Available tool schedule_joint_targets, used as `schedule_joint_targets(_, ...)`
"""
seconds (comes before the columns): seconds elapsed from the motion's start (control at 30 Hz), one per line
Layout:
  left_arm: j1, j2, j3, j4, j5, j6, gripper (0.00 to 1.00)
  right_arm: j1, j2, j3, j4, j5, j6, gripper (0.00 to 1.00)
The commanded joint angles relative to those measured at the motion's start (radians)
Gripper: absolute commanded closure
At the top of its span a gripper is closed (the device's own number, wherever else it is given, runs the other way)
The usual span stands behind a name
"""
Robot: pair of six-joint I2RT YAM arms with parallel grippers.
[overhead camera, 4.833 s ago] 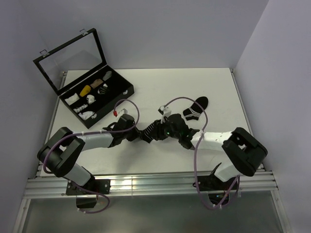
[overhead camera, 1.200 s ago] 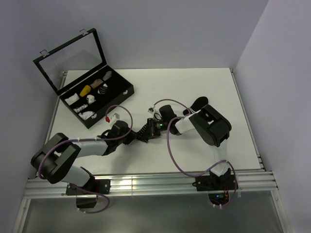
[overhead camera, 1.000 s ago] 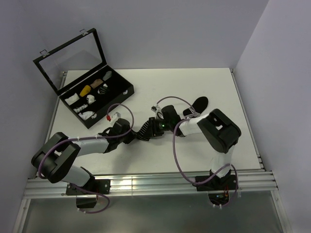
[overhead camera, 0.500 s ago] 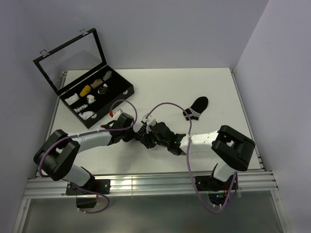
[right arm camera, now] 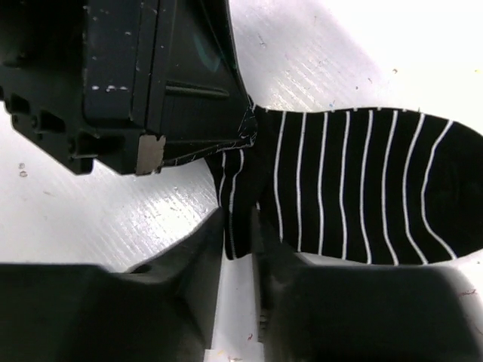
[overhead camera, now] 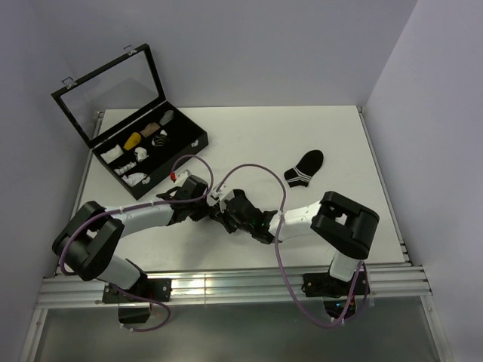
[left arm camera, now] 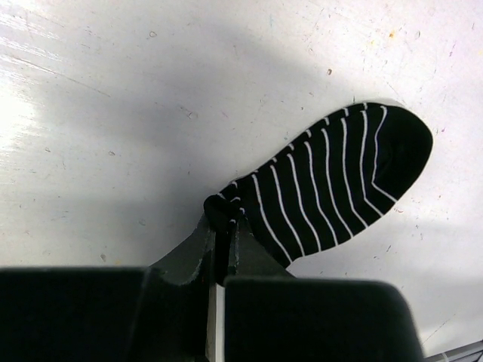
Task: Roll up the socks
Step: Roll the sock at the center of the board.
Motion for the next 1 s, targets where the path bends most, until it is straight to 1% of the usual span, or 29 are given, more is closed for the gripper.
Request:
schedule_joint_targets(0.0, -0.001, -0.006, 0.011, -0.015, 0.017, -0.005, 1.0, 0.009, 0.026, 0.038, 0.029, 0.03, 0.003, 0.83)
schedule_joint_targets(0.07, -0.003, -0.023, -0.007, -0.008, 0.006, -0.017, 0.98, 0.004, 0.032, 0.034, 0.021, 0.028, 0.023, 0.93)
schedule_joint_targets(0.1, -0.001, -0.044, -0.015, -0.002, 0.001, -0.022, 0.96, 0.001, 0.032, 0.031, 0.018, 0.024, 0.032, 1.0)
schedule_joint_targets(0.17, -0.001, -0.069, -0.036, 0.0, -0.019, -0.038, 0.92, -0.022, 0.029, 0.019, 0.009, -0.008, 0.067, 1.0)
schedule_joint_targets(0.2, -0.001, -0.093, -0.044, 0.003, -0.026, -0.043, 0.87, -0.034, 0.02, 0.009, 0.009, -0.033, 0.083, 1.0)
schedule_joint_targets(0.23, -0.001, -0.107, -0.061, 0.006, -0.031, -0.049, 0.84, -0.048, 0.014, 0.002, 0.012, -0.057, 0.121, 1.0)
schedule_joint_targets(0.27, -0.001, -0.121, -0.07, 0.008, -0.043, -0.061, 0.82, -0.081, 0.01, -0.014, 0.021, -0.117, 0.141, 1.0)
schedule_joint_targets(0.3, 0.0, -0.147, -0.087, 0.017, -0.046, -0.069, 0.74, -0.101, 0.007, -0.018, 0.023, -0.164, 0.162, 1.0)
schedule_joint_targets(0.33, -0.001, -0.161, -0.098, 0.023, -0.049, -0.075, 0.69, -0.12, 0.009, -0.023, 0.023, -0.195, 0.203, 1.0)
schedule_joint_targets(0.37, -0.001, -0.188, -0.107, 0.031, -0.057, -0.09, 0.56, -0.158, 0.01, -0.032, 0.038, -0.278, 0.219, 1.0)
schedule_joint_targets(0.4, -0.001, -0.202, -0.131, 0.041, -0.055, -0.097, 0.49, -0.177, 0.02, -0.037, 0.05, -0.316, 0.239, 1.0)
schedule_joint_targets(0.43, -0.001, -0.216, -0.144, 0.063, -0.057, -0.109, 0.45, -0.197, 0.029, -0.038, 0.058, -0.359, 0.279, 1.0)
schedule_joint_targets(0.47, 0.0, -0.23, -0.155, 0.076, -0.059, -0.115, 0.42, -0.235, 0.039, -0.038, 0.078, -0.442, 0.296, 1.0)
schedule_joint_targets(0.5, -0.001, -0.256, -0.165, 0.086, -0.059, -0.118, 0.34, -0.252, 0.05, -0.037, 0.087, -0.484, 0.313, 1.0)
schedule_joint_targets(0.57, -0.001, -0.279, -0.193, 0.112, -0.063, -0.118, 0.29, -0.282, 0.081, -0.028, 0.104, -0.542, 0.354, 1.0)
schedule_joint_targets(0.6, -0.001, -0.3, -0.21, 0.118, -0.062, -0.115, 0.25, -0.307, 0.092, -0.018, 0.106, -0.603, 0.375, 1.0)
schedule_joint_targets(0.67, -0.001, -0.313, -0.224, 0.17, -0.057, -0.1, 0.23, -0.33, 0.125, -0.009, 0.141, -0.666, 0.411, 1.0)
schedule_joint_targets(0.7, -0.001, -0.322, -0.228, 0.182, -0.055, -0.097, 0.22, -0.342, 0.141, -0.011, 0.164, -0.723, 0.432, 1.0)
schedule_joint_targets(0.77, -0.001, -0.325, -0.247, 0.213, -0.048, -0.083, 0.21, -0.376, 0.182, -0.021, 0.234, -0.775, 0.507, 1.0)
schedule_joint_targets(0.83, 0.0, -0.316, -0.257, 0.256, -0.042, -0.077, 0.21, -0.404, 0.208, -0.023, 0.265, -0.833, 0.569, 1.0)
schedule_joint_targets(0.97, -0.001, -0.273, -0.254, 0.316, -0.025, -0.039, 0.21, -0.439, 0.256, -0.034, 0.348, -0.88, 0.655, 1.0)
